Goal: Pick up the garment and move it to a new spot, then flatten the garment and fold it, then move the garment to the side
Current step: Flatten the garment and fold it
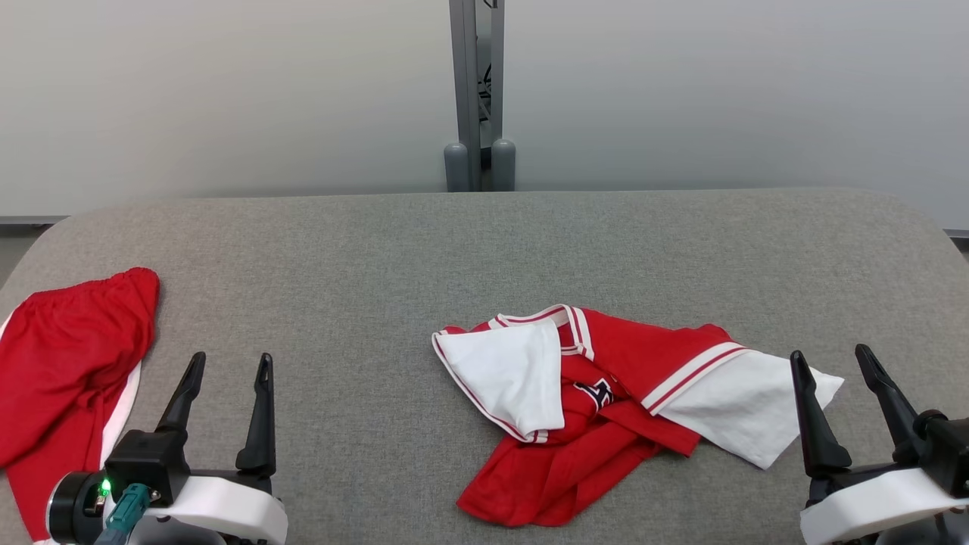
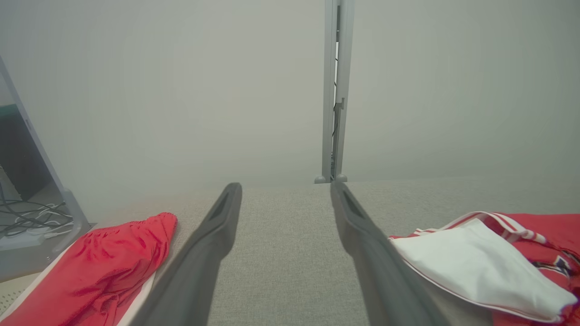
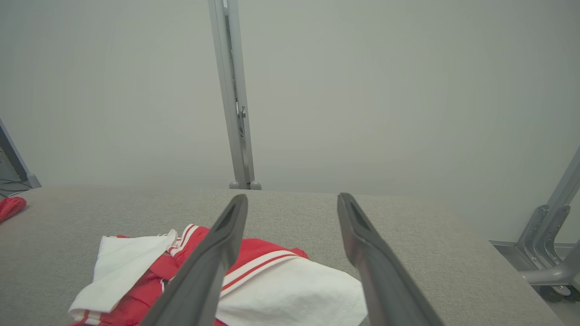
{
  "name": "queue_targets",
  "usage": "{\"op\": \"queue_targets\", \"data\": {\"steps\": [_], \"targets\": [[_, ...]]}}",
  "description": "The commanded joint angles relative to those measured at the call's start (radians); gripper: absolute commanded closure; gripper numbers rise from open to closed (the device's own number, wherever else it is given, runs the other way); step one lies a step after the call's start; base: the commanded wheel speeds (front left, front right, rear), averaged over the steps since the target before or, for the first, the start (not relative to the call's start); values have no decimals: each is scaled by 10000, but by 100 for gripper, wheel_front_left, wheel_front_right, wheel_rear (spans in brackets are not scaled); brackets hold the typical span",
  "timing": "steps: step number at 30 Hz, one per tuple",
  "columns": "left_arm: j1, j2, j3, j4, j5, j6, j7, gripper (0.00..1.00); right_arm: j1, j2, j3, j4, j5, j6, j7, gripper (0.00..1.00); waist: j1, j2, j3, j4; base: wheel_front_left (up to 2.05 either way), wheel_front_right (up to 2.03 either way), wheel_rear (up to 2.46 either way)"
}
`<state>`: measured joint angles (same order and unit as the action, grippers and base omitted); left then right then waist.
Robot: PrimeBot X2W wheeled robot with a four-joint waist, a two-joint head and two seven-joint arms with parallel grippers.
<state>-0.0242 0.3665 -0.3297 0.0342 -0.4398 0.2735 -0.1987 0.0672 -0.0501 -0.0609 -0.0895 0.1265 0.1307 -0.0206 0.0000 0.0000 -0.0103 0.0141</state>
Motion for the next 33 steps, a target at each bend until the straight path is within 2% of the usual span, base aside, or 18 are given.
{"op": "queue_targets", "data": {"steps": [1,6,9,14,19,20,26,33], "targets": [[-12,58,3,-54,74,38,-3,0,5,-25,-50,-90,95,2,-13,0,0,0,8,12,0,0,0],[-236,27,-229,-348,222,49,147,0,26,-25,-136,-139,144,2,-25,0,0,0,51,66,0,0,0],[-379,-153,-828,-631,346,-229,513,0,13,-26,-166,-161,144,2,4,0,0,0,131,63,0,0,0],[-768,-798,-2043,-755,264,-904,1182,0,-180,-29,-105,-190,145,2,46,0,0,0,384,-65,0,0,0],[-1288,-1464,-3198,-222,364,-1576,1687,0,-383,-32,-30,-201,200,2,-1,0,0,0,788,-315,0,0,0],[-1288,-1464,-3198,-222,364,-1576,1687,0,-383,-32,-30,-201,200,2,-1,0,0,0,788,-315,0,0,0],[-1798,-2103,-4101,711,243,-2284,2232,0,-617,-31,-21,-100,274,2,-110,0,0,0,1371,-701,0,0,0],[-2219,-2474,-4336,2109,-62,-2719,2295,0,-968,-30,31,-41,367,2,-282,0,0,0,2013,-1158,0,0,0]]}}
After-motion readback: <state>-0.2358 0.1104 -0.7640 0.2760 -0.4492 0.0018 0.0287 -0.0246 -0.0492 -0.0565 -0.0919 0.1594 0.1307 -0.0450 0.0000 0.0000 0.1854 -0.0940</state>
